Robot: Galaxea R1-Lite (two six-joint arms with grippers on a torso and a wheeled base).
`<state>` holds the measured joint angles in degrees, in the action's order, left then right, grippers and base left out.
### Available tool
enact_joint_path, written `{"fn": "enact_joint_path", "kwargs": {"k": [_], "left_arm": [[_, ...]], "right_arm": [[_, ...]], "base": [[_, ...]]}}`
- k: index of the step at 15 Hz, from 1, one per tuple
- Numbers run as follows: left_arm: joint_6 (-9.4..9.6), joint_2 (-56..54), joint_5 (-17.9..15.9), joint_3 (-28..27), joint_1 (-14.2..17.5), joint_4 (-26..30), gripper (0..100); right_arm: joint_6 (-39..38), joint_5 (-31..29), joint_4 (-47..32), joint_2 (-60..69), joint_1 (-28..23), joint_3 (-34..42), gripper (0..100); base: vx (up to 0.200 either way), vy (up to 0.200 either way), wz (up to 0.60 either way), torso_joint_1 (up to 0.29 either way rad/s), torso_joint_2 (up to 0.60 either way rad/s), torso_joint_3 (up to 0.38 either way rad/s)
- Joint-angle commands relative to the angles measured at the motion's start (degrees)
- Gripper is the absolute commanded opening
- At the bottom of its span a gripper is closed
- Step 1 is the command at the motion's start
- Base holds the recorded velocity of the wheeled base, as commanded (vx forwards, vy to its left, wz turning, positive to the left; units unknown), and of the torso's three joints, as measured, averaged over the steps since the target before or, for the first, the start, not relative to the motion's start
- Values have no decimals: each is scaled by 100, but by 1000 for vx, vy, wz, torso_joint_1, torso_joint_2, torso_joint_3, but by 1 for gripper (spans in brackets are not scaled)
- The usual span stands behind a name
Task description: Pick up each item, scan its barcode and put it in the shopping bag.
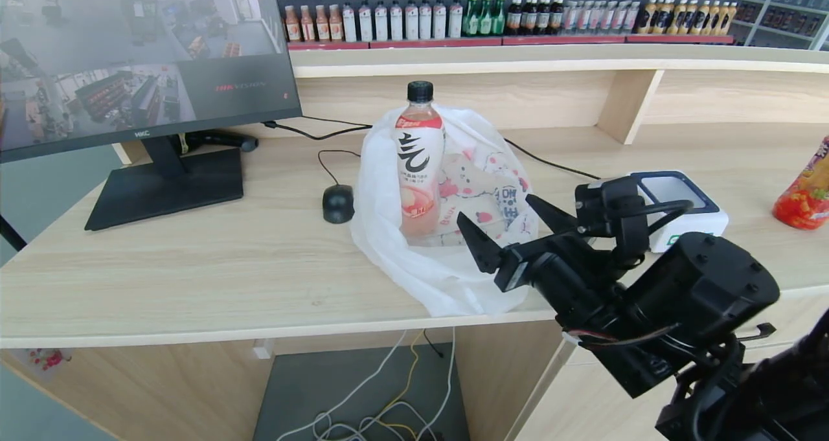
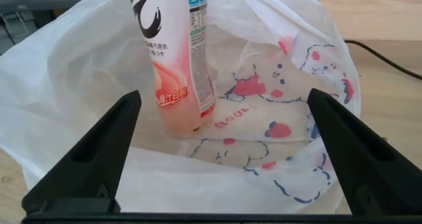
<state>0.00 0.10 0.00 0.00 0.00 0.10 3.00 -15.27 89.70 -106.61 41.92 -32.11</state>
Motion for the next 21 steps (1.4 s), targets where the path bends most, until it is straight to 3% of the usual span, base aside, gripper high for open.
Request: {"fn": "enact_joint_path", "kwargs": {"k": [1,5,11,15,21], "left_arm": [[0,-1,0,0,0,-1,100],[0,-1,0,0,0,-1,100],[-9,-1,0,0,0,-1,100],[0,-1,0,0,0,-1,100],[-18,-1,0,0,0,-1,100]], "right_arm": [[-36,86,30,421,0,293,100],[34,104,30,843,35,732,100],[43,104,30,878,35,636,100],[43,104,30,817,35,609,100],[34,104,30,782,35,618,100]], "base": [[0,0,0,0,0,0],[0,0,0,0,0,0],[0,0,0,0,0,0],[-200,0,0,6,4,1],[0,-33,0,4,1,0]]}}
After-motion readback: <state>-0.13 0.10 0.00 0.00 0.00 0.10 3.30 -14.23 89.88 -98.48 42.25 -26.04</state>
